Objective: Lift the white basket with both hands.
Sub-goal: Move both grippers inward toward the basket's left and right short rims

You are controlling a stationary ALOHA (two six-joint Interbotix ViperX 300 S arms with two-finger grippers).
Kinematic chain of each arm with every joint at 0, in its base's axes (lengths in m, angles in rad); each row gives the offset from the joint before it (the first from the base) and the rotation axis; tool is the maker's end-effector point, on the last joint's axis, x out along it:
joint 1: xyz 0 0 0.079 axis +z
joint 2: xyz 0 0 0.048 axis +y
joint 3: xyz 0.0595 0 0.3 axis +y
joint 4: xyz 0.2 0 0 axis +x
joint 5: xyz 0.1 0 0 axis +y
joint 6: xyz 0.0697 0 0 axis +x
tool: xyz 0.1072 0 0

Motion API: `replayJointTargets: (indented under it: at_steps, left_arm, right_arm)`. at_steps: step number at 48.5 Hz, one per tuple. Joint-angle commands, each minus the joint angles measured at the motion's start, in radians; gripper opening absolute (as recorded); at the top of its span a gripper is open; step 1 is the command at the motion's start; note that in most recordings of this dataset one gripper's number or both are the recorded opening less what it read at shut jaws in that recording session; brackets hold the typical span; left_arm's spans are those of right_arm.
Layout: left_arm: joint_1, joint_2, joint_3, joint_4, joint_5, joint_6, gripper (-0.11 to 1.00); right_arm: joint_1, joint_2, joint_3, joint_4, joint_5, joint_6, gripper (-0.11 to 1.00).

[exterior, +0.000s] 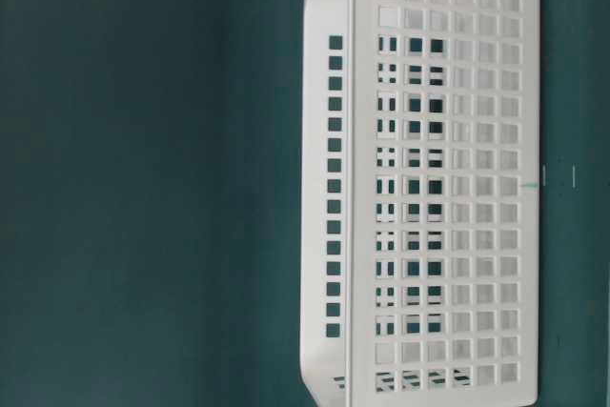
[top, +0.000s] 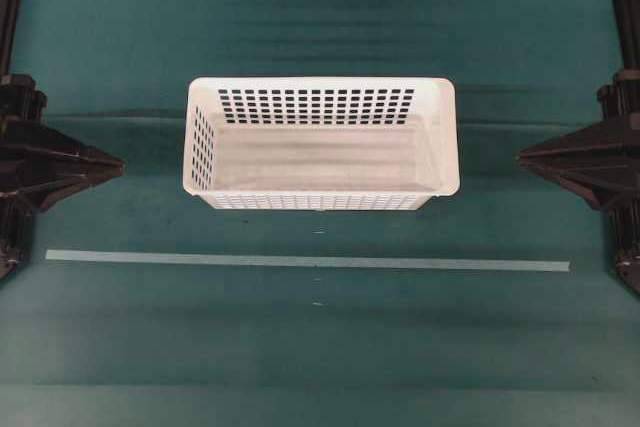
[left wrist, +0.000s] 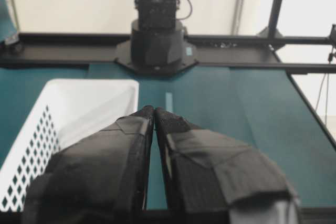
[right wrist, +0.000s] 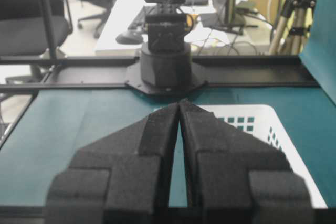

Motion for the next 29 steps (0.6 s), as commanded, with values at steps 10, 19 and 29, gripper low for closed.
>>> replayJointTargets:
  at_steps: [10,19,29]
  left_arm:
    - [0.023,0.035,-0.058,0.011,0.100,-0.143,-0.05]
    - [0.034,0.061,-0.120,0.011,0.229,-0.336,-0.06]
    - [0.084,0.120,-0.202,0.011,0.394,-0.609,-0.06]
  right_arm:
    - [-0.044,0.006,-0.014,0.144,0.097,0.107,0.00]
    - [-0.149,0.015,-0.092,0.235,0.373,0.267,-0.02]
    - [-0.293,0.098,-0.241,0.236,0.699,0.465,-0.02]
